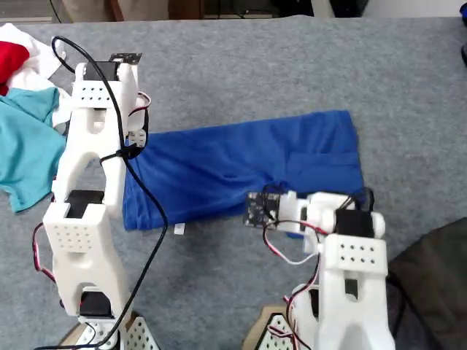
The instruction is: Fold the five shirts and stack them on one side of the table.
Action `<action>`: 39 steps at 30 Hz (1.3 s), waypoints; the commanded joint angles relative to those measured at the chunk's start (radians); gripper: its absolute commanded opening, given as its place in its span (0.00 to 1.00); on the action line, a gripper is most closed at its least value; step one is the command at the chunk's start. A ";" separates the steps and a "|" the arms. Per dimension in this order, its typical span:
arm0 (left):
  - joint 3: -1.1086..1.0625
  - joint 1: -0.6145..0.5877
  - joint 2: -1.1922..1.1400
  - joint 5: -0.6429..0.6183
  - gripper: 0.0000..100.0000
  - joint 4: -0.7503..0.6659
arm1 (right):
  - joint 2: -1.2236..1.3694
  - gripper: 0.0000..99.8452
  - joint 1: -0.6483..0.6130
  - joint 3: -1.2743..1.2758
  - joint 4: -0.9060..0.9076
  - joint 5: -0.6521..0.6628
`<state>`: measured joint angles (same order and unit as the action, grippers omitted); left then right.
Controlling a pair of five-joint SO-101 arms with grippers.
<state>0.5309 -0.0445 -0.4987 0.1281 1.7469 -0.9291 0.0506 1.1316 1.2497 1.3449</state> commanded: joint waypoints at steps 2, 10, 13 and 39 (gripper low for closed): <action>-0.005 0.003 0.065 -0.008 0.02 0.011 | -0.015 0.21 -0.005 0.038 -0.041 0.008; -0.005 0.008 0.065 -0.008 0.02 0.011 | 0.085 0.22 -0.005 0.042 -0.041 0.034; -0.005 0.003 0.065 -0.008 0.02 0.011 | 0.133 0.22 -0.002 0.067 -0.080 0.051; -0.003 0.002 0.065 -0.003 0.02 0.011 | 0.539 0.01 -0.001 -0.088 -0.250 0.046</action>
<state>0.5247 -0.0430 -0.4987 0.1235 1.7469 -0.3966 0.0506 1.0917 1.0058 1.3848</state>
